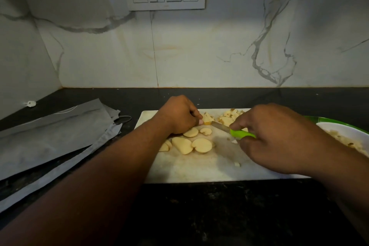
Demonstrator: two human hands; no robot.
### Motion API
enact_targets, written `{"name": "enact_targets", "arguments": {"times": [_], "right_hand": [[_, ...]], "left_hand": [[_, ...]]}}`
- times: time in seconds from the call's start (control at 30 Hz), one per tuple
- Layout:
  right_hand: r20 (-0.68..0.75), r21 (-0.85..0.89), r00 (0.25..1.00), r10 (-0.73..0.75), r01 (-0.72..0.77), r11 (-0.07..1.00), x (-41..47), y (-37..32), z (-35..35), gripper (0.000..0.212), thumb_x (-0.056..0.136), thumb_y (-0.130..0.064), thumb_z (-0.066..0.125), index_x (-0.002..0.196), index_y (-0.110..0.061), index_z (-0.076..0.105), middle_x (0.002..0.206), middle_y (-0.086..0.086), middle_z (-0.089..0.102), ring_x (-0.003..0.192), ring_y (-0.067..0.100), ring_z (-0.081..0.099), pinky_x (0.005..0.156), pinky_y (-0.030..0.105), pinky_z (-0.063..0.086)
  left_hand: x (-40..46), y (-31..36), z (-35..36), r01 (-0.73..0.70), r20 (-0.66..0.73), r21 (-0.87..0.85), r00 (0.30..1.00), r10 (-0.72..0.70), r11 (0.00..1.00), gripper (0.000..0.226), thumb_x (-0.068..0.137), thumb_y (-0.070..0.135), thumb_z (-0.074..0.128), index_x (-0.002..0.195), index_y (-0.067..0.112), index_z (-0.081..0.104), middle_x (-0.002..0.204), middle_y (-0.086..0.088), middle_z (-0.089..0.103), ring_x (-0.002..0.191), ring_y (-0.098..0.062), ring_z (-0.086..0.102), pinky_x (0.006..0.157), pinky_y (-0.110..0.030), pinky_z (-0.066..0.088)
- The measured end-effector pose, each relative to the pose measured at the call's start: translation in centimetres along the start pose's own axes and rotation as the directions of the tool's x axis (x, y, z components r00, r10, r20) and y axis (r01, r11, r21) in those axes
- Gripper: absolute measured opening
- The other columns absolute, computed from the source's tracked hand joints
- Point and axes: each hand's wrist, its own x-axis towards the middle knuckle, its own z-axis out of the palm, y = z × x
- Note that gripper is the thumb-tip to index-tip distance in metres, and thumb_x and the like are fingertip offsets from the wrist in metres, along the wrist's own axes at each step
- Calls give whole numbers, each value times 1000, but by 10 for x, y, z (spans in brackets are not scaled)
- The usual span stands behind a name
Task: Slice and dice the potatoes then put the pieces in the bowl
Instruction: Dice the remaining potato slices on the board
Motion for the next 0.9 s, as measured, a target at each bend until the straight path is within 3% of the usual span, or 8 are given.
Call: {"name": "enact_targets", "arguments": {"times": [0.13, 0.23, 0.27, 0.37, 0.47, 0.67, 0.77, 0.9], "right_hand": [[-108, 57, 993, 46, -40, 998, 4, 6, -1, 43, 83, -29, 63, 125, -36, 67, 98, -18, 70, 73, 1, 48, 70, 21, 39], [-173, 85, 982, 71, -57, 995, 13, 2, 11, 46, 85, -28, 60, 130, -35, 63, 100, -14, 72, 84, 9, 64, 77, 22, 50], [-174, 88, 982, 72, -57, 995, 17, 0, 17, 46, 86, -28, 58, 130, -37, 63, 102, -12, 72, 88, 12, 65, 79, 24, 52], [-138, 94, 989, 59, -46, 995, 25, -6, 33, 45, 86, -27, 54, 128, -40, 62, 84, -10, 65, 71, 10, 58, 68, 25, 51], [-54, 62, 998, 41, -38, 997, 30, -12, 42, 41, 84, -27, 51, 123, -34, 64, 88, -6, 67, 76, 13, 61, 70, 34, 57], [-9, -26, 1000, 6, -6, 1000, 20, -23, 40, 36, 84, -29, 52, 117, -27, 64, 96, -5, 66, 86, 15, 61, 77, 33, 56], [41, -50, 999, -1, 4, 999, 3, -25, 26, 28, 82, -32, 52, 108, -27, 64, 93, -8, 62, 86, 12, 58, 72, 29, 52], [22, -57, 1000, 17, -16, 998, -6, -21, 2, 42, 81, -38, 53, 121, -33, 64, 108, -8, 68, 96, 14, 61, 79, 29, 55]], "left_hand": [[0, -1, 1, 11, -3, -23, 1000, -11, 1000, 14, 89, 26, 82, 102, 21, 83, 110, 10, 78, 103, -3, 67, 97, -22, 51], [2, -4, 1, 25, -18, -50, 1000, -25, 998, 12, 86, 27, 85, 97, 23, 84, 104, 13, 78, 97, 0, 68, 94, -21, 52], [2, -5, 1, 26, -29, -63, 999, -28, 998, 11, 84, 27, 87, 94, 24, 84, 99, 14, 78, 94, 1, 68, 92, -21, 53], [4, -8, 1, 18, -51, -76, 998, -22, 997, 9, 81, 28, 89, 89, 25, 84, 88, 18, 77, 84, 4, 68, 83, -16, 53], [3, -8, 2, 17, -55, -60, 998, -21, 998, 8, 82, 28, 89, 88, 26, 85, 84, 20, 76, 79, 7, 67, 74, -10, 49], [4, -5, 3, 28, -45, -55, 999, -30, 998, 7, 83, 26, 88, 89, 23, 84, 90, 16, 78, 86, 0, 69, 88, -23, 57], [4, -2, 1, 32, -29, -55, 999, -33, 998, 8, 84, 26, 87, 91, 22, 83, 93, 16, 77, 90, -2, 70, 93, -27, 57], [3, -4, 1, 14, -39, -63, 999, -17, 998, 10, 82, 27, 89, 89, 23, 84, 92, 14, 78, 91, -2, 71, 97, -31, 58]]}}
